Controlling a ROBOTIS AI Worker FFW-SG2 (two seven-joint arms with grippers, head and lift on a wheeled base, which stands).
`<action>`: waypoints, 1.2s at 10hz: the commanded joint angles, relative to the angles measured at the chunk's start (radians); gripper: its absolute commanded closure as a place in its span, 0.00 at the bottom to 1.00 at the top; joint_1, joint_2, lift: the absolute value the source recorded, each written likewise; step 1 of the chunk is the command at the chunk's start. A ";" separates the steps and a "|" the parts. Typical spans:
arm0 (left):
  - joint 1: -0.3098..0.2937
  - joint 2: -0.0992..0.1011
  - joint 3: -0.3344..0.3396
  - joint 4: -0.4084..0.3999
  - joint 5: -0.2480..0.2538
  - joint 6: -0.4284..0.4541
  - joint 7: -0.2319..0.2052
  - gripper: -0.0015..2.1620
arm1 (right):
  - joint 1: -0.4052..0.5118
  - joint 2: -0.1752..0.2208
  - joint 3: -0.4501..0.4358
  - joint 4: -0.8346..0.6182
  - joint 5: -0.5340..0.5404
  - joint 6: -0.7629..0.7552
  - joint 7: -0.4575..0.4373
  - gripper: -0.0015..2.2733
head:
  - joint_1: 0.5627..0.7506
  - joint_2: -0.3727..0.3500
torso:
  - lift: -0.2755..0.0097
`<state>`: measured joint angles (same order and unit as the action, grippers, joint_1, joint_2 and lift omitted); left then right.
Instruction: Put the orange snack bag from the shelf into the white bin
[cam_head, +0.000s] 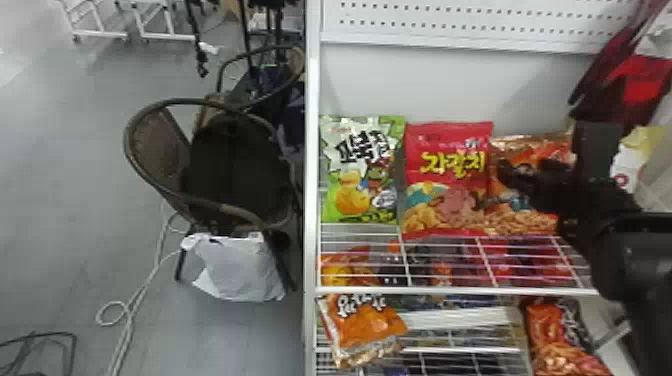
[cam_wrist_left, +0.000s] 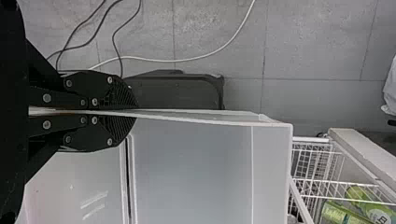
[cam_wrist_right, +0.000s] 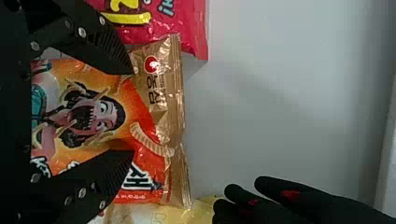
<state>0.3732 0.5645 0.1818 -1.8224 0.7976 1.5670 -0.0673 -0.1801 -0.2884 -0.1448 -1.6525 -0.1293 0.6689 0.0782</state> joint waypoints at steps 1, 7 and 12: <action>0.001 0.000 0.002 0.002 0.000 0.004 0.000 0.99 | -0.027 -0.008 0.004 0.011 0.011 0.067 0.000 0.80 | 0.70 0.40 | 0.97; 0.007 0.000 -0.002 -0.002 -0.003 0.004 0.001 0.99 | -0.030 -0.028 0.027 -0.026 0.013 0.134 -0.001 0.99 | 0.70 0.39 | 0.97; 0.009 0.000 -0.002 -0.005 -0.003 0.004 0.004 0.99 | 0.056 -0.049 -0.047 -0.205 0.004 0.257 0.025 0.99 | 0.70 0.38 | 0.97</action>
<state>0.3822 0.5645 0.1794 -1.8264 0.7945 1.5670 -0.0628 -0.1355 -0.3324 -0.1765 -1.8301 -0.1229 0.9000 0.1006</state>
